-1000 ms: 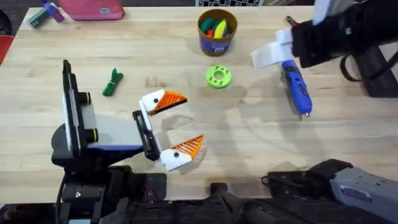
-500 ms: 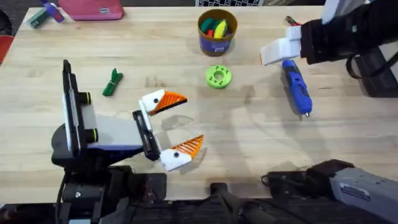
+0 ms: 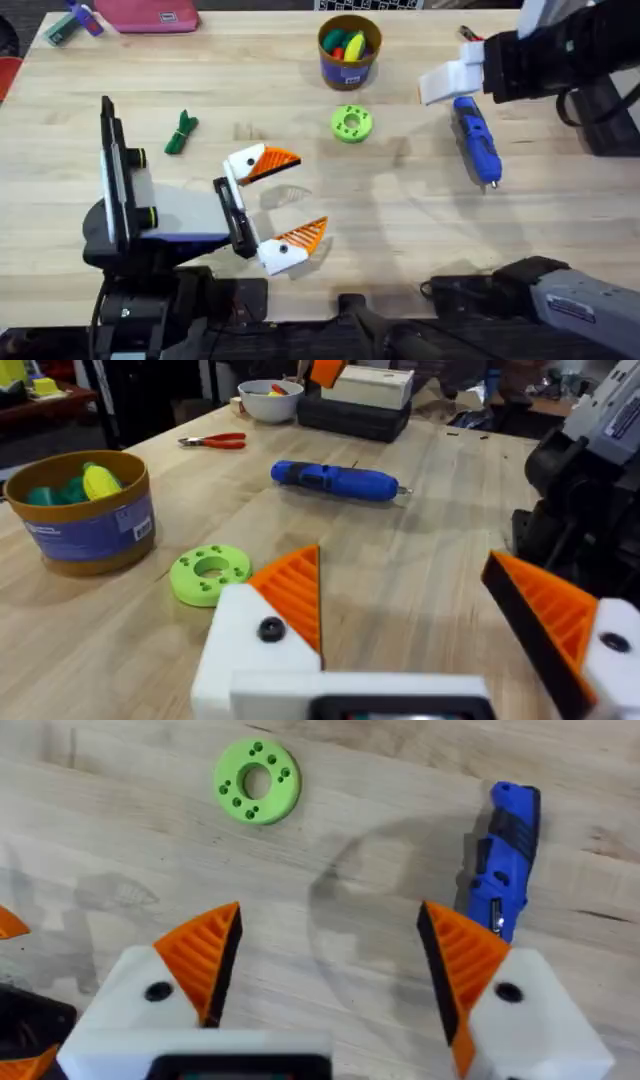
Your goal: Pick up the gripper from the table and insert it into the empty holder that is missing its gripper. Then pick up a screw, insert it into the mounting hole, and use the screwdriver to tighten it. Finally, clean up the table by picking up the vegetable and placing it into the bucket.
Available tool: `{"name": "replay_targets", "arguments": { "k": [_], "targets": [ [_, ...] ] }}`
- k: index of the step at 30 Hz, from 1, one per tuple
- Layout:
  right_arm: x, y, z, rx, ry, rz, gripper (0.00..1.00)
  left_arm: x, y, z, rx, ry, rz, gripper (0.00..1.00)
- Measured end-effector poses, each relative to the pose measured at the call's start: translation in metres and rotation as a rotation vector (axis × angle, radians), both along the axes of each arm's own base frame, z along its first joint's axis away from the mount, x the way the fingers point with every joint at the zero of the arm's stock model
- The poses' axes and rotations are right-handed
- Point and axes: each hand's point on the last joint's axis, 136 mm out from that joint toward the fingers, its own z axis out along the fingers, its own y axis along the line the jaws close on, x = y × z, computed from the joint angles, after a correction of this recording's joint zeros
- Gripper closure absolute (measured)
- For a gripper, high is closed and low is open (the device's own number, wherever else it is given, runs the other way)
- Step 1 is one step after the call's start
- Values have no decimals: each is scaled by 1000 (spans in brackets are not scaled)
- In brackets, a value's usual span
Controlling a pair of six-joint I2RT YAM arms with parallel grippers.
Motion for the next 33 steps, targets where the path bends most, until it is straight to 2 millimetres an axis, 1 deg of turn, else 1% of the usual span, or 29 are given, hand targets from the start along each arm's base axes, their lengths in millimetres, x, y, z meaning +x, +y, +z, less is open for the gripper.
{"name": "replay_targets", "arguments": {
  "k": [1,3,4,7,8,13,15,18,22,27,30,33],
  "targets": [
    [0,0,0,0,0,0,8,0,0,0,0,0,0,9],
    [0,0,0,0,0,0,8,0,0,0,-2,3,0,298],
    [0,0,0,0,0,0,9,0,0,0,-2,4,0,469],
    [0,0,0,0,0,0,8,0,0,0,-1,3,0,929],
    [0,0,0,0,1,0,8,0,0,0,-1,2,0,981],
    [2,-2,-4,-11,12,-8,8,0,0,0,-1,2,0,991],
    [7,-7,-11,-33,32,-27,8,0,0,0,-1,2,0,992],
    [19,-19,-27,-75,76,-72,8,0,0,0,-1,2,0,993],
    [39,-40,-50,-107,130,-143,8,0,0,0,-1,2,0,993],
    [59,-72,-77,-136,180,-210,8,0,0,0,-1,2,0,993],
    [63,-92,-95,-146,236,-248,17,0,0,0,-1,2,0,993],
    [60,-109,-114,-151,311,-282,61,0,0,0,-1,2,0,993]
  ]
}}
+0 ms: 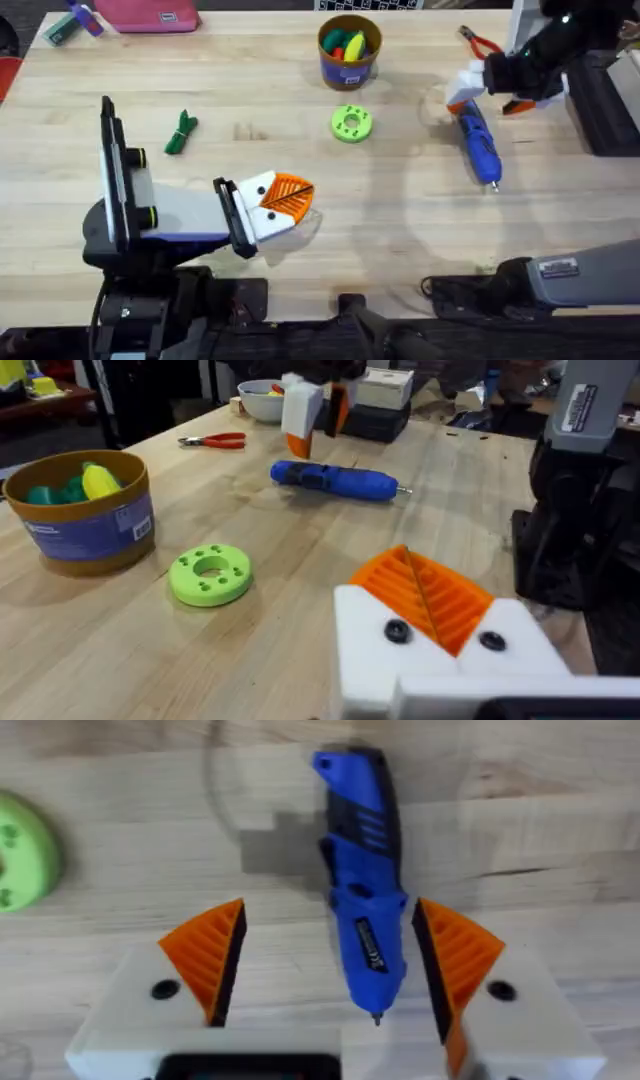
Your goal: Pick up the gripper from the table and insert it into the empty holder that is missing its gripper. Then pick up a screw, insert it into the mounting hole, and use the screwdriver to tighten it. Finally, clean up the table by picking up the vegetable and placing it into the bucket.
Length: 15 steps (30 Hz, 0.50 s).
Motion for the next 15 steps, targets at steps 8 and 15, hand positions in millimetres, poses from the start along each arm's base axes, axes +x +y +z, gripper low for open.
{"name": "replay_targets", "arguments": {
  "k": [8,15],
  "targets": [
    [-3,-20,-33,3,105,-22,11,0,0,0,0,0,0,993],
    [-4,-20,-56,5,171,21,10,0,0,0,0,0,0,993]
  ]
}}
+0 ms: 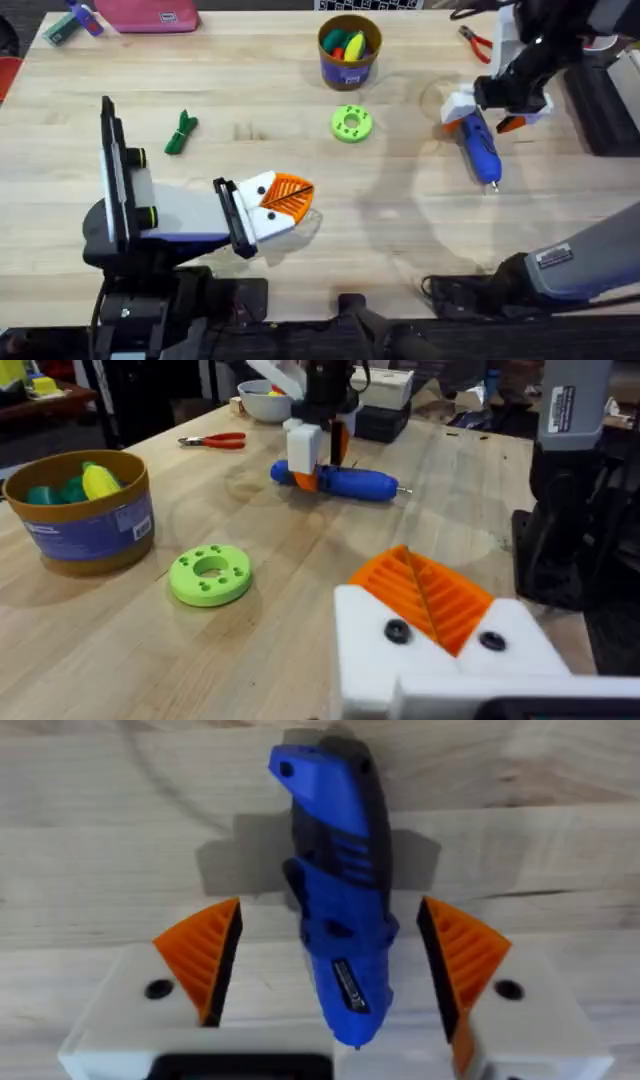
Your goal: Pick up the gripper from the table and insert it into the empty holder that is missing its gripper. Then pick up a screw, insert it into the mounting hole, and use the screwdriver to tighten it. Finally, clean up the table by picking up the vegetable and placing it into the bucket.
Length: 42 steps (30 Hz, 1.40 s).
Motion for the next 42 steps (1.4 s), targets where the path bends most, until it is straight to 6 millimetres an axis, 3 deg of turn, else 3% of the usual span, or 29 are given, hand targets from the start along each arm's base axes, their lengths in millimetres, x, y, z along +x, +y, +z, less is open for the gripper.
{"name": "replay_targets", "arguments": {
  "k": [6,11,13,17,20,21,29,35,39,42],
  "targets": [
    [0,-4,-23,-16,58,10,107,0,0,0,0,0,0,993],
    [9,-6,-25,-24,24,15,152,0,0,0,0,0,0,993],
    [11,-6,-25,-25,17,15,218,0,0,0,0,0,0,993],
    [13,-7,-25,-29,8,19,523,0,0,0,0,0,0,993],
    [13,-9,-27,-38,12,21,890,0,0,0,0,0,0,993],
    [13,-9,-28,-40,15,14,958,0,0,0,0,0,0,993],
    [12,-10,-28,-41,19,12,978,0,0,0,0,0,0,993],
    [0,-8,-20,-34,76,-8,978,0,0,0,0,0,0,993],
    [11,-4,7,-42,-3,-10,978,0,0,0,0,0,0,993],
    [21,6,50,-51,-137,5,978,0,0,0,0,0,0,993]
  ]
}}
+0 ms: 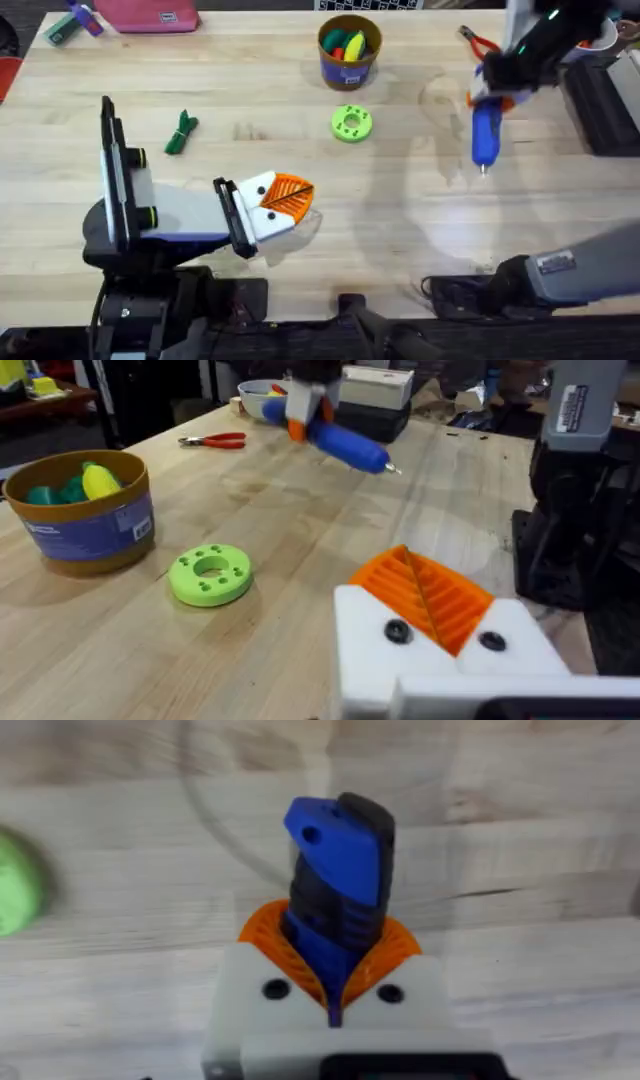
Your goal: Pick up the gripper from the table and insert it into the empty holder that is missing its gripper. Then pick up a screw, insert it into the mounting hole, and use the screwdriver to tighten it. Finally, clean up the table by picking up the vegetable and placing it into the bucket.
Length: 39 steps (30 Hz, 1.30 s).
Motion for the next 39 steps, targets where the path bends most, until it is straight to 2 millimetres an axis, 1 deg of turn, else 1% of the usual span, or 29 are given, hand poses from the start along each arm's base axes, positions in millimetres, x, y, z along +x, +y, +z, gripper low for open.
{"name": "replay_targets", "arguments": {
  "k": [3,8,10,12,18,22,27,30,33,37,39],
  "targets": [
    [8,15,51,-2,-167,22,978,0,0,0,0,0,0,993],
    [12,42,131,18,-450,70,978,0,0,0,0,0,0,993],
    [11,55,154,38,-536,99,978,0,0,0,0,0,0,993],
    [8,72,174,85,-612,143,978,0,0,0,0,0,0,993],
    [-3,140,232,320,-810,314,978,0,0,0,0,0,0,993],
    [-14,175,271,445,-933,383,978,0,0,0,0,0,0,993],
    [-38,215,304,547,-1037,489,978,0,0,0,0,0,0,993],
    [-54,233,317,613,-1113,540,978,0,0,0,0,0,0,993],
    [-64,241,318,672,-1169,553,978,0,0,0,0,0,0,993],
    [-71,254,311,778,-1238,563,978,0,0,0,0,0,0,993],
    [-76,264,306,849,-1260,593,978,0,0,0,0,0,0,993]
  ]
}}
